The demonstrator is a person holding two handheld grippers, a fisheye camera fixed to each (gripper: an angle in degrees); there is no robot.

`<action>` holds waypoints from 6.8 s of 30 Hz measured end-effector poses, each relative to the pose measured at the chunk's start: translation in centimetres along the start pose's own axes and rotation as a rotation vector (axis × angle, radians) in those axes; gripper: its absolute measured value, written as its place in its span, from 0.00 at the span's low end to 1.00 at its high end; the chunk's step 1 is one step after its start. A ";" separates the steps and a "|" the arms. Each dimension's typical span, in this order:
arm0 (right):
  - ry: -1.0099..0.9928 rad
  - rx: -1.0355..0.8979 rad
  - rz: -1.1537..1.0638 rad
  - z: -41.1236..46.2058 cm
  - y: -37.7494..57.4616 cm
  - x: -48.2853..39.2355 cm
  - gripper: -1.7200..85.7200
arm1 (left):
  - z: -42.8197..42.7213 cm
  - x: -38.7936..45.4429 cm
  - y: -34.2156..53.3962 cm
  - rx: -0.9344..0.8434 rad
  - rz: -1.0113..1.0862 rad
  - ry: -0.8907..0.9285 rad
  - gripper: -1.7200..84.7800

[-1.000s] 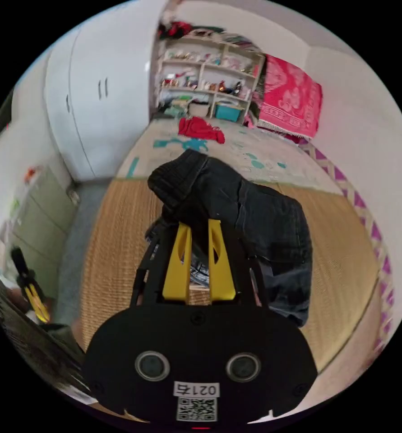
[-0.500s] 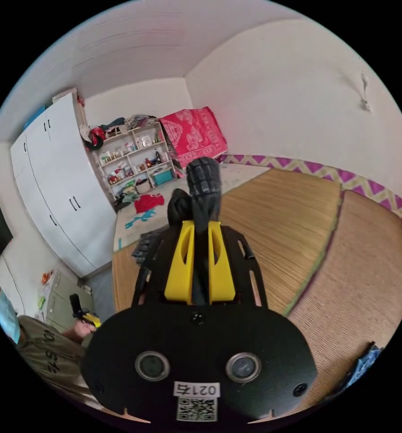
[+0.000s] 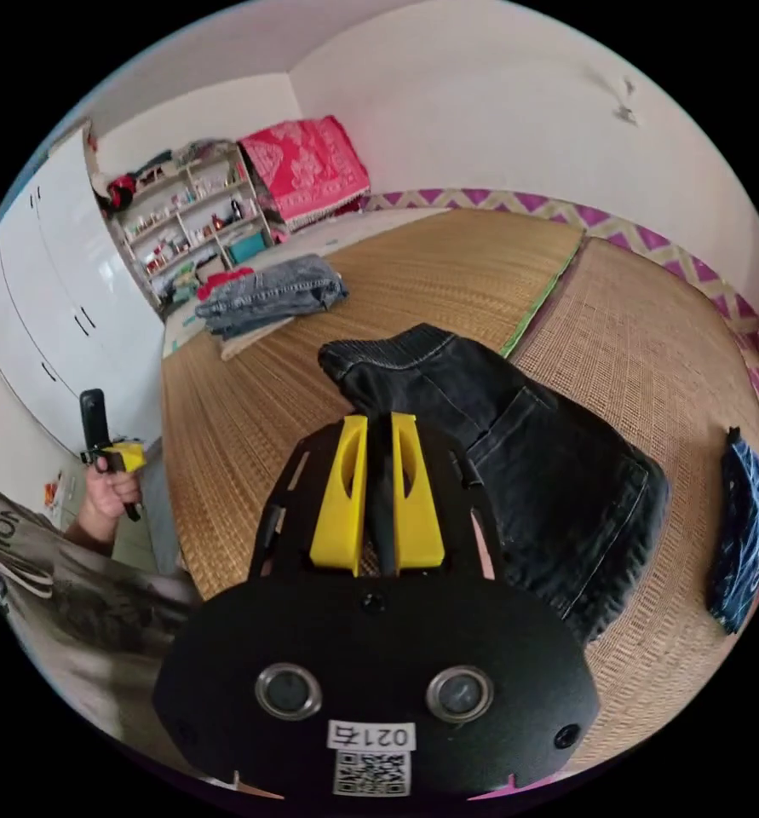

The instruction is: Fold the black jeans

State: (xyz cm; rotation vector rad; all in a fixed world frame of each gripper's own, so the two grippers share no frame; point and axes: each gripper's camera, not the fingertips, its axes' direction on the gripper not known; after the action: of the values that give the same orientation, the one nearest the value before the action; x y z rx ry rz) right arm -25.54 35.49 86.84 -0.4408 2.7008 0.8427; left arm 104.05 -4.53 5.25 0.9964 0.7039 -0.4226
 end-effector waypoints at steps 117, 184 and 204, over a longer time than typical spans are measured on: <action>0.397 -0.078 -0.189 17.4 39.2 27.8 0.14 | -2.9 -10.1 -16.2 -0.093 0.177 -0.536 0.15; -0.210 -0.060 0.016 -7.6 67.4 31.2 0.10 | -0.1 -6.0 6.6 -0.255 0.054 -0.040 0.03; 0.252 -0.441 -0.121 6.0 27.6 48.0 0.16 | 23.0 -18.8 -19.9 -0.635 0.369 -0.402 0.17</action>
State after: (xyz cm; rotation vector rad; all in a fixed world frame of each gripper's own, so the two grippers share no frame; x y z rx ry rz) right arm -78.49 50.84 79.27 -0.8458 2.6589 1.4366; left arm 86.29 -34.14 14.52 0.4003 0.2451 -0.0534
